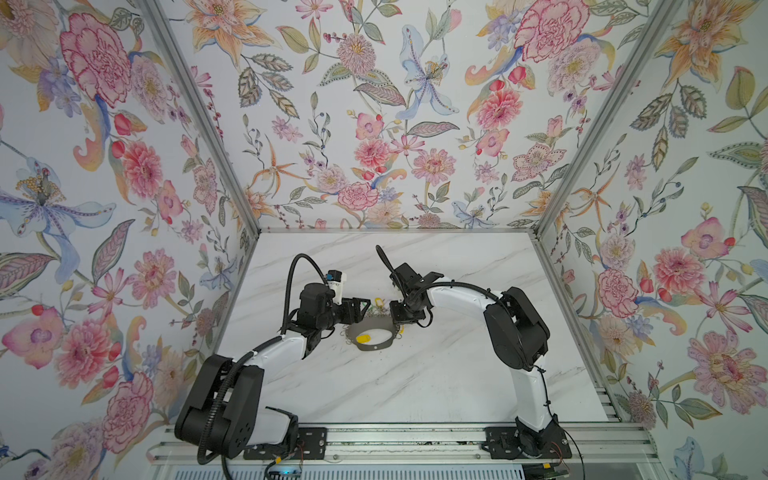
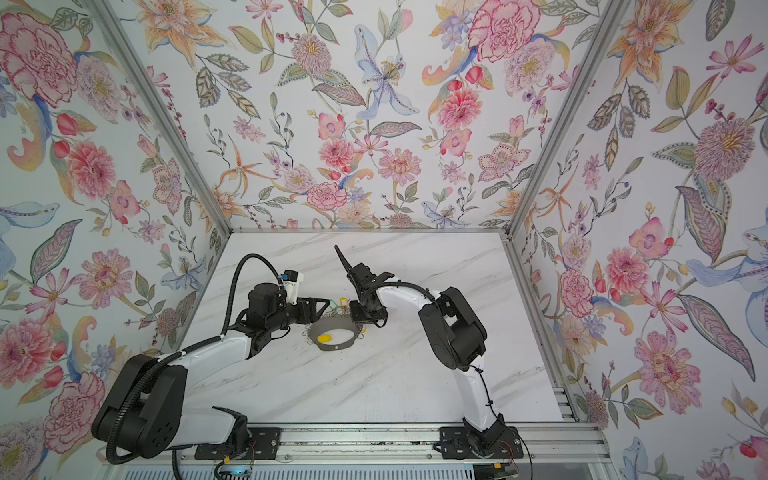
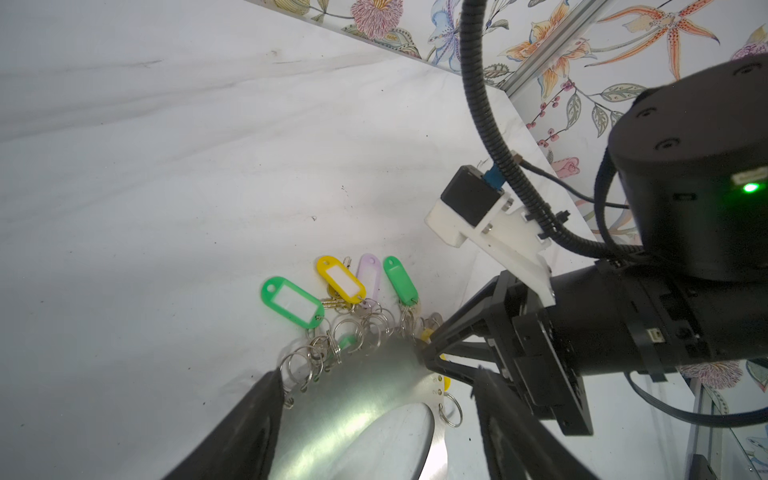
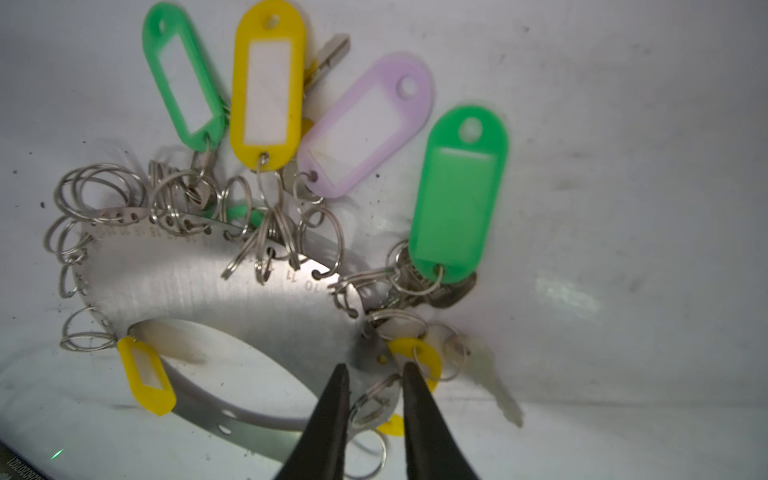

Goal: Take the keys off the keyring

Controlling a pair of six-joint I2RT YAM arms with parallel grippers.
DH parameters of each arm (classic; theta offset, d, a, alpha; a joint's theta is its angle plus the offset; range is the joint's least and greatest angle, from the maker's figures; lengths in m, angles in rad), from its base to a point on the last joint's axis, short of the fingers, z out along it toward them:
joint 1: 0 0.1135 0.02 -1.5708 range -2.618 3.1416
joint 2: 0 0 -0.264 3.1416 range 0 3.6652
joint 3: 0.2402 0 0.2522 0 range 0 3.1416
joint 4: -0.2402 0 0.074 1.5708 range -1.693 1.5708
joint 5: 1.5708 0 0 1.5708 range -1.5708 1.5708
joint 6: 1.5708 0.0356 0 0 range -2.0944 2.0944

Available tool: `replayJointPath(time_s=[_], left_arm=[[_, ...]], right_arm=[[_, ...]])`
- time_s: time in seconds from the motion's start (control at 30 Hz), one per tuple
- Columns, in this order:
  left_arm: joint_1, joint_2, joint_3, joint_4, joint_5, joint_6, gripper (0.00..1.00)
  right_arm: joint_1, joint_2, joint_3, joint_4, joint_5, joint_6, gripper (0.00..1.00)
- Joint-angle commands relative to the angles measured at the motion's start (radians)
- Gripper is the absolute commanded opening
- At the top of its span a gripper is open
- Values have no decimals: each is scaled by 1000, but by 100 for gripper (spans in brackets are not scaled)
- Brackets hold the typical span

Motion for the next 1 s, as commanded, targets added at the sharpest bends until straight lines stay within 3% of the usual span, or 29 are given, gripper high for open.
replayJointPath(time_s=[0.0,0.23,0.6,0.7,0.97], left_arm=[[-8,7,30,-19,-14,22,76],[-8,4,22,-18,-15,23,76],[-11,0,8,4,-10,4,75],[-17,15,11,26,9,-8,70],[-34,36,16,26,17,-9,66]], right_arm=[[0,4,9,-9,5,4,14],[0,-30,3,-9,22,7,3],[61,-151,-7,-5,139,-20,3],[81,-156,-15,7,184,-22,3],[119,-151,-38,75,133,21,4]])
